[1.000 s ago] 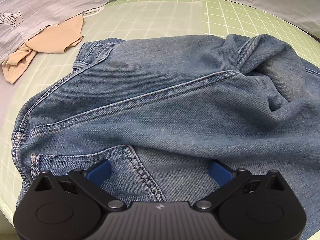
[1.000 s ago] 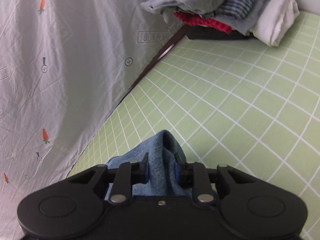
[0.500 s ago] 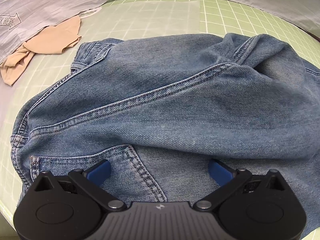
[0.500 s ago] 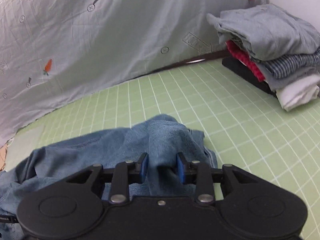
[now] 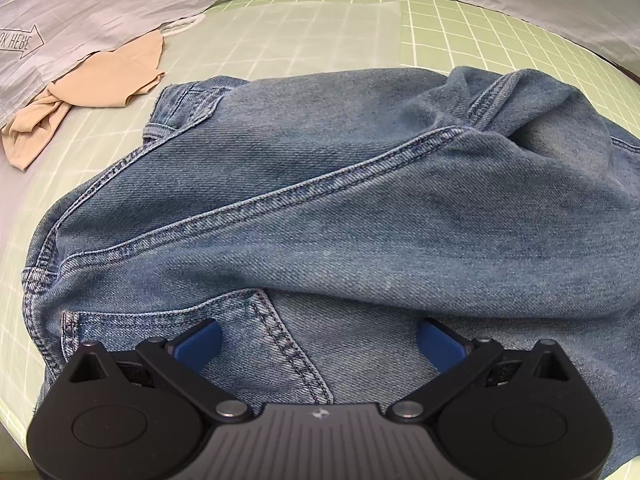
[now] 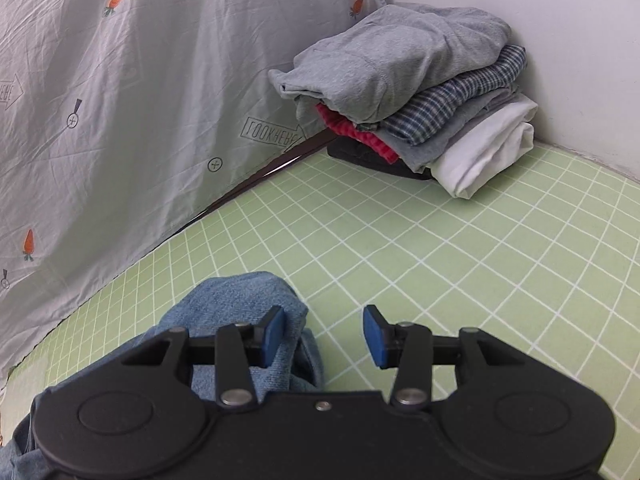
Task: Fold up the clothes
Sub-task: 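Grasp the sleeve cuff with the right gripper and lift it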
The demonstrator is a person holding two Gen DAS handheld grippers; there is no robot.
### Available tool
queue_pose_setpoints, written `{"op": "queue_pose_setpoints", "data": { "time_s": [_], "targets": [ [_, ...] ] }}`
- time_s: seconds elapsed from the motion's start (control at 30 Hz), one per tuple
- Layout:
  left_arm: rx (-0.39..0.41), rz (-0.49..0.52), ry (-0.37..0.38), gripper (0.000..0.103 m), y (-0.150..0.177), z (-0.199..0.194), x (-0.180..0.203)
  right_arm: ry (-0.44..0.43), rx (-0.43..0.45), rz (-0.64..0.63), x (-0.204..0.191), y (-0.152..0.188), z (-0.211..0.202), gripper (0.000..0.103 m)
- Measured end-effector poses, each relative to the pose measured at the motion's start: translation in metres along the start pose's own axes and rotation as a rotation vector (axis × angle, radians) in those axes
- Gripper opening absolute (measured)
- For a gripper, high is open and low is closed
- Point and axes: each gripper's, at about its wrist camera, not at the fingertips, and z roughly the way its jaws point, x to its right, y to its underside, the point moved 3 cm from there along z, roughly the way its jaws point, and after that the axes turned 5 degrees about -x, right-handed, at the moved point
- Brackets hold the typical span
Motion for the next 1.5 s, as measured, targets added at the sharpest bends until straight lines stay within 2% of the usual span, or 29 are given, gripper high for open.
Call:
{"op": "queue_pose_setpoints", "data": {
  "time_s": [0.1, 0.2, 0.33, 0.53, 0.7, 0.73, 0.83, 0.87, 1.07, 1.2, 1.3, 1.37, 1.5],
  "targets": [
    [-0.002, -0.005, -0.002, 0.103, 0.000, 0.000, 0.000, 0.014, 0.055, 0.073, 0.010, -0.008, -0.003, 0.045],
    [-0.004, -0.010, -0.003, 0.103, 0.000, 0.000, 0.000, 0.046, 0.054, 0.049, 0.016, -0.013, 0.002, 0.048],
    [-0.009, -0.017, -0.005, 0.103, 0.000, 0.000, 0.000, 0.075, -0.083, -0.041, 0.018, -0.004, 0.030, 0.049],
    [-0.023, -0.024, -0.008, 0.103, -0.001, -0.001, 0.002, -0.127, -0.194, -0.051, 0.001, 0.012, 0.063, 0.049],
    [-0.029, -0.032, -0.010, 0.103, -0.001, -0.001, 0.002, -0.143, -0.251, -0.108, -0.015, 0.017, 0.088, 0.049],
    [-0.030, -0.034, -0.011, 0.103, -0.002, -0.001, 0.002, -0.163, -0.255, -0.094, -0.015, 0.016, 0.090, 0.047],
    [-0.031, -0.038, -0.011, 0.103, -0.002, -0.001, 0.002, -0.200, -0.253, -0.065, -0.013, 0.014, 0.093, 0.019],
    [-0.031, -0.038, -0.011, 0.103, -0.002, -0.001, 0.002, -0.187, -0.225, -0.074, -0.013, 0.012, 0.090, 0.008],
    [-0.024, -0.038, -0.009, 0.103, 0.000, -0.001, 0.001, -0.054, -0.001, -0.151, -0.015, -0.016, 0.041, 0.006],
    [-0.017, -0.036, -0.006, 0.103, 0.001, -0.001, 0.000, 0.110, 0.201, -0.292, -0.024, -0.043, -0.010, 0.006],
    [-0.009, -0.037, -0.002, 0.103, 0.002, -0.001, -0.001, 0.257, 0.327, -0.324, -0.021, -0.052, -0.042, 0.006],
    [-0.001, -0.038, -0.002, 0.103, 0.003, -0.001, -0.001, 0.306, 0.297, -0.298, -0.009, -0.046, -0.042, 0.006],
    [-0.001, -0.037, -0.002, 0.103, 0.003, -0.001, 0.000, 0.435, 0.015, -0.264, 0.028, -0.018, -0.004, 0.008]
  ]
}}
